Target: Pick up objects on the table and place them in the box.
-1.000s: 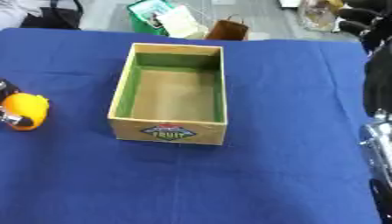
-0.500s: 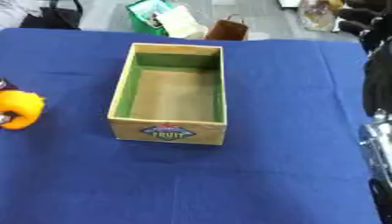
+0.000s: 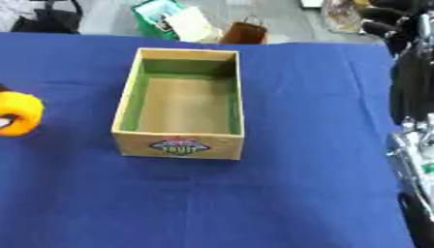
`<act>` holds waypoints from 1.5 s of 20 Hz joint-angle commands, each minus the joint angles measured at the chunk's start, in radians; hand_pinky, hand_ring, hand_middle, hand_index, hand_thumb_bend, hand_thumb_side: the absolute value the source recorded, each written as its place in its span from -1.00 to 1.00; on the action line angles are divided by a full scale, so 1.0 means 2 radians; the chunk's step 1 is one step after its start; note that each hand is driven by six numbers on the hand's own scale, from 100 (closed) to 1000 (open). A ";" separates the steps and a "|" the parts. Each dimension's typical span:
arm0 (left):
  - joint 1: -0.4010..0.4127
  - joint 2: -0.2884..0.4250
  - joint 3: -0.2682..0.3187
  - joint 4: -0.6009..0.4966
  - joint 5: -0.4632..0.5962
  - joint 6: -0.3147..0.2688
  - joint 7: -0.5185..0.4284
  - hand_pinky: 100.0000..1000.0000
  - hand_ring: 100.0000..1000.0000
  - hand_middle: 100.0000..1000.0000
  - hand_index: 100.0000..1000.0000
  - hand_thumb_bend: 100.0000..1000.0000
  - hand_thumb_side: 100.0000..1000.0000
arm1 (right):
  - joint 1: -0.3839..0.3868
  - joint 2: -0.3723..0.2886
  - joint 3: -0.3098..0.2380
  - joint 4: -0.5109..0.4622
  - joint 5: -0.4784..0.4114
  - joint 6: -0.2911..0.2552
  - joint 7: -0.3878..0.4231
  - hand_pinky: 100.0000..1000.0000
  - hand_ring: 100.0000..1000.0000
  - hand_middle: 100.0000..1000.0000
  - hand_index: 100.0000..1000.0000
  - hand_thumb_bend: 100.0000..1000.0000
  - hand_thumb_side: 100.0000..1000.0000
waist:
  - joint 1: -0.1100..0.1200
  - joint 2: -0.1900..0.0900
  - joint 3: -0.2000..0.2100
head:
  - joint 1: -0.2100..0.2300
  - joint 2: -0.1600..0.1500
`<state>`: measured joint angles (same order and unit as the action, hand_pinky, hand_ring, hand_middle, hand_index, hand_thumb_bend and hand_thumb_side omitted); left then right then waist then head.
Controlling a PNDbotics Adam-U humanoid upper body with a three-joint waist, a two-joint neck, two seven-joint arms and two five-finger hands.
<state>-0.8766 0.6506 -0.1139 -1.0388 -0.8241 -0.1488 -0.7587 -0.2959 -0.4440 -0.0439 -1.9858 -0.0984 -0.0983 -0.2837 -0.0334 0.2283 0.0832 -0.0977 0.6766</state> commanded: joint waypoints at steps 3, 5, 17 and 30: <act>-0.024 0.018 0.009 -0.030 -0.014 0.018 0.035 -0.19 -0.02 -0.10 0.22 -1.00 -0.48 | -0.004 -0.007 -0.006 -0.007 -0.001 -0.002 -0.001 0.48 0.45 0.35 0.56 -1.00 1.00 | 0.001 -0.008 -0.002 | -0.021 -0.005; -0.031 0.016 0.011 -0.039 -0.020 0.022 0.044 -0.19 -0.03 -0.10 0.21 -1.00 -0.48 | -0.006 -0.008 -0.006 -0.007 -0.001 -0.002 -0.001 0.48 0.45 0.35 0.56 -1.00 1.00 | 0.000 -0.008 -0.003 | -0.025 -0.006; -0.103 -0.051 0.006 -0.090 -0.082 0.030 0.108 -0.22 -0.06 -0.12 0.15 -1.00 -0.47 | -0.018 -0.005 -0.002 -0.007 -0.008 -0.005 0.003 0.47 0.45 0.35 0.55 -1.00 1.00 | 0.000 -0.008 -0.015 | -0.019 -0.006; -0.151 -0.166 -0.020 -0.058 -0.125 0.014 0.174 -0.25 -0.09 -0.14 0.13 -1.00 -0.48 | -0.028 0.001 0.003 -0.007 -0.014 -0.006 0.009 0.47 0.45 0.35 0.55 -1.00 1.00 | -0.003 -0.005 -0.028 | 0.006 -0.008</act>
<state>-1.1460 0.3242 -0.1517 -1.1569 -1.0553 -0.1170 -0.4251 -0.3388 -0.4279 -0.0354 -1.9858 -0.1217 -0.1098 -0.2693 -0.0394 0.2345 0.0280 -0.0900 0.6664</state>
